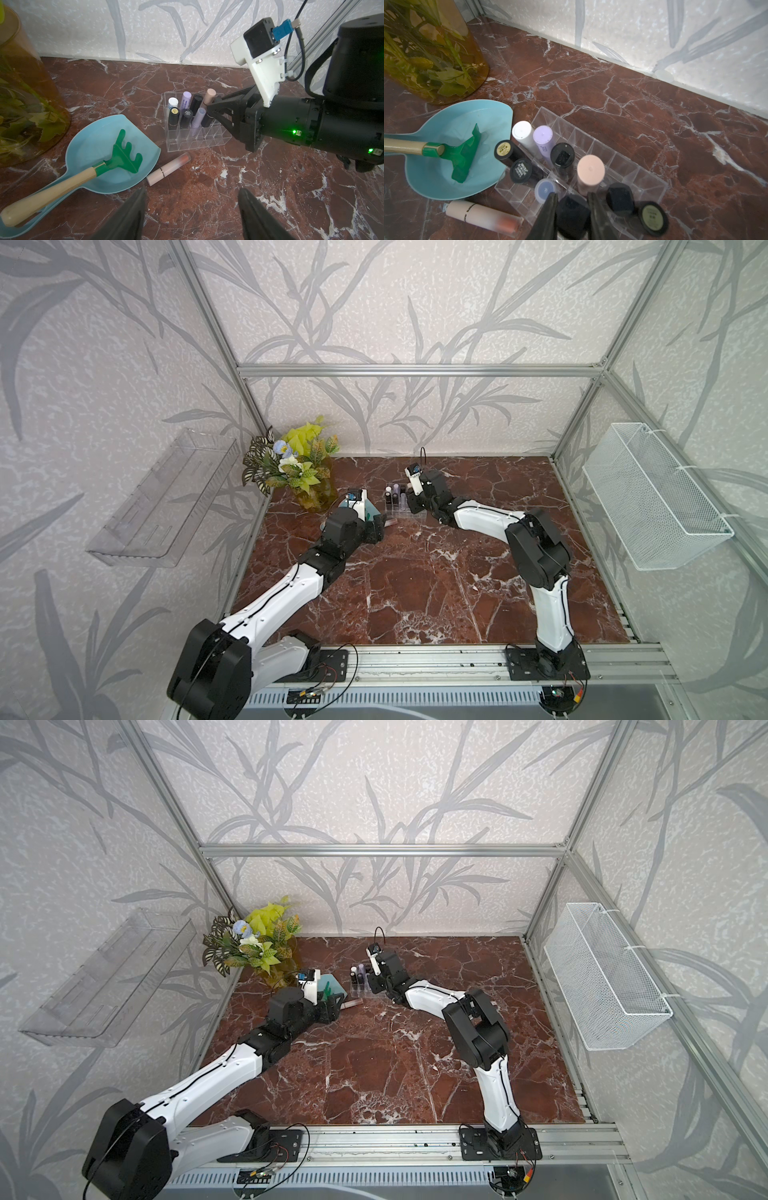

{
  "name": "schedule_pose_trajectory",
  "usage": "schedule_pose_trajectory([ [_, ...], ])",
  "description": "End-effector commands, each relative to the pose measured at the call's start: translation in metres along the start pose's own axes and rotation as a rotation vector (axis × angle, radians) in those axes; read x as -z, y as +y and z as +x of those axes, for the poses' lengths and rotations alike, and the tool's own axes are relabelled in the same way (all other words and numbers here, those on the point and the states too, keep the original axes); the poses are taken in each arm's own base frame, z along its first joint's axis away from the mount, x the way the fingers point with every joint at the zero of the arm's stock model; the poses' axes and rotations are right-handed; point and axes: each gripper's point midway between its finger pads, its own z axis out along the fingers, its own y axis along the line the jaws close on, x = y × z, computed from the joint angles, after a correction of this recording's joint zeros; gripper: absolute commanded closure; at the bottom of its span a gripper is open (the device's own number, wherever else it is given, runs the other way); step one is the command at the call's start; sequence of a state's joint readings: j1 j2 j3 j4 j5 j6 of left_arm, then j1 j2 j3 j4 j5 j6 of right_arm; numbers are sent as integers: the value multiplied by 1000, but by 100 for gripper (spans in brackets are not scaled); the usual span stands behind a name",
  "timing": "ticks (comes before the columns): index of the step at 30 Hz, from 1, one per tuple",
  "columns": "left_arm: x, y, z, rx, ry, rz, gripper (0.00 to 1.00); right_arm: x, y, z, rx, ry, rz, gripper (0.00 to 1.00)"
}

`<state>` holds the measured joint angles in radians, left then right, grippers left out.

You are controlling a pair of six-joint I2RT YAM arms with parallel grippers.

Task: Arrange the lipsticks in the organizer
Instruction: Place the lipstick in the storage box, then pick up the lipstick at the center of the board.

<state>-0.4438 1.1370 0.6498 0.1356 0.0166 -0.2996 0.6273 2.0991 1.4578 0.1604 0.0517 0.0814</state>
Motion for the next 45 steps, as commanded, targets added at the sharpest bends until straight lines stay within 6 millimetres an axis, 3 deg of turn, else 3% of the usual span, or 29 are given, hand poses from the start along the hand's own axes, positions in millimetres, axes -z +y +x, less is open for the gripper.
schedule_pose_trajectory([
  [1,-2,3,4,8,4,-5,28,-1,1,-8,1,-30,8,84],
  [5,-2,2,3,7,4,-4,28,0,0,-8,1,-29,12,76],
  [10,-4,-1,4,13,29,10,28,6,1,-13,-5,-38,6,53],
  [16,-11,-1,12,6,96,1,28,36,6,-32,-27,-79,-22,36],
  [21,-20,6,25,-23,189,-42,28,87,5,-41,-61,-129,-34,34],
  [24,-28,10,34,-40,242,-69,28,131,4,-50,-86,-170,-50,33],
  [31,-58,17,61,-113,432,-109,28,195,8,-32,-129,-155,-101,33],
  [39,-87,16,69,-159,468,-84,28,240,-5,1,-132,-125,-57,31],
  [45,-103,16,77,-199,495,-64,28,251,-15,15,-142,-112,-37,30],
])
